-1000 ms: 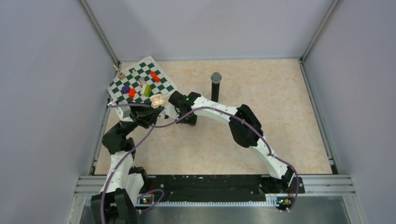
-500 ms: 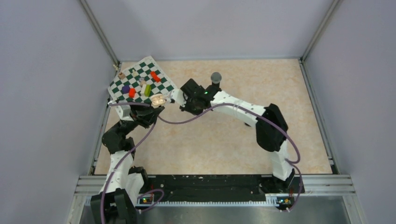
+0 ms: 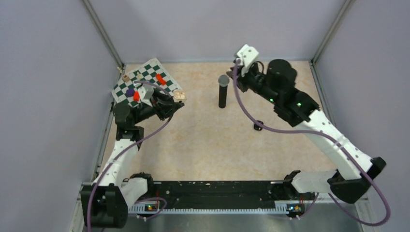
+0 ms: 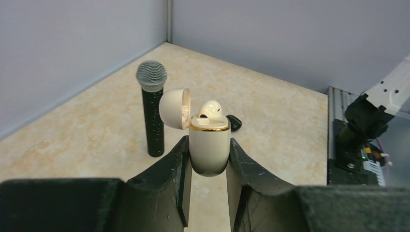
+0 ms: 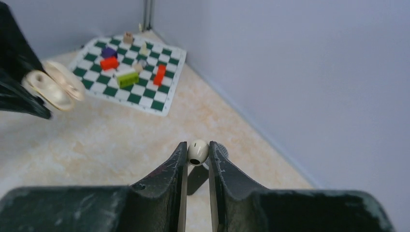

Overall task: Insert the wireless bluetooth earbuds into the charging case
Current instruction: Place the earbud in the charging case.

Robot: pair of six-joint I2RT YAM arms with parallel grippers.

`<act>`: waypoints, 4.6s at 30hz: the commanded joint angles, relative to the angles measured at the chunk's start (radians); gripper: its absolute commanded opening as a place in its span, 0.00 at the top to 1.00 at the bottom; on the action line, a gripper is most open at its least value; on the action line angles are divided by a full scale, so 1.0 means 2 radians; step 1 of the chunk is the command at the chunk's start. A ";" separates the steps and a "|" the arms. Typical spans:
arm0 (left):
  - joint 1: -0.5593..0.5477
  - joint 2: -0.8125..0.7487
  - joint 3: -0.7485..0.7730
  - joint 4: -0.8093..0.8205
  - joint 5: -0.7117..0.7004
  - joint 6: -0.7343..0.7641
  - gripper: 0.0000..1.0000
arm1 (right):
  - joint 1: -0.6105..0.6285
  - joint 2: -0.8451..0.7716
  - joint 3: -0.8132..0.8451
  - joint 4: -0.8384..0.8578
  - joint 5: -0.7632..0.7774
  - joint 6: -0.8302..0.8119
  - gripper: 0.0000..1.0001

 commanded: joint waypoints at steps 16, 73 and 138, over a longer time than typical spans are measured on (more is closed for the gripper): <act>-0.173 0.172 0.057 0.128 0.019 -0.141 1.00 | -0.001 -0.106 -0.187 0.224 -0.213 0.082 0.99; -0.194 0.165 0.016 0.247 -0.023 -0.235 1.00 | 0.065 -0.050 -0.231 0.270 -0.132 0.066 1.00; -0.179 0.148 0.015 0.273 -0.014 -0.231 1.00 | 0.065 -0.042 -0.166 0.192 -0.207 0.094 0.66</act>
